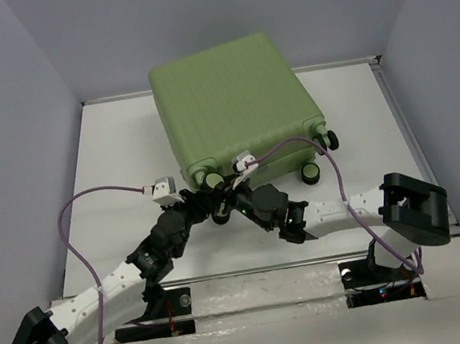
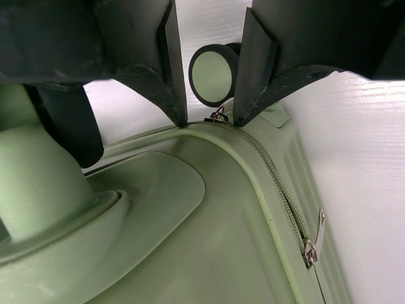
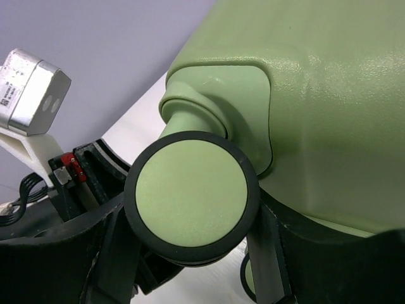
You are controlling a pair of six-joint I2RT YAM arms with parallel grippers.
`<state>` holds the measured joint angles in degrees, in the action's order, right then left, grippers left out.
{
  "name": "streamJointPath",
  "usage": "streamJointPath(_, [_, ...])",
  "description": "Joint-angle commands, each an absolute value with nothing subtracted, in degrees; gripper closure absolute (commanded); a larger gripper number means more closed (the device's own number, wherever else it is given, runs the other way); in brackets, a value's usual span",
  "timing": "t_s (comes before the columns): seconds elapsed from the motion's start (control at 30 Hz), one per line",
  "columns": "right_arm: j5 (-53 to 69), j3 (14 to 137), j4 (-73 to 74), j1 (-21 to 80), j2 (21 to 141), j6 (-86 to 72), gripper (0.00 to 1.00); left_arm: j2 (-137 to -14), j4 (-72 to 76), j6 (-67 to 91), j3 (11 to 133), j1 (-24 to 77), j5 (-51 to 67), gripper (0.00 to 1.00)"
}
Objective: Pack the luggage
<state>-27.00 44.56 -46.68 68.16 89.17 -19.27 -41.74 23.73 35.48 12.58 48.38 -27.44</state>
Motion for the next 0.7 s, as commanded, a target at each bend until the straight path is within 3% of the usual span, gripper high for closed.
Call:
streamJointPath(0.0, [-26.0, 47.5, -51.6, 67.5, 87.7, -19.8, 0.93, -44.6, 28.3, 33.4, 15.5, 48.5, -29.9, 0.54])
streamJointPath(0.27, [-26.3, 46.8, -51.9, 67.5, 87.0, -19.6, 0.93, -47.7, 28.5, 33.8, 15.7, 48.5, -30.3, 0.61])
streamJointPath(0.53, [-26.3, 46.0, -52.3, 67.5, 86.5, -19.9, 0.93, -50.8, 27.3, 33.2, 17.6, 48.5, -33.6, 0.94])
streamJointPath(0.67, [-26.8, 44.2, -51.6, 67.5, 85.1, -19.9, 0.93, -51.0, 23.3, 33.5, 19.2, 48.5, -35.6, 0.94])
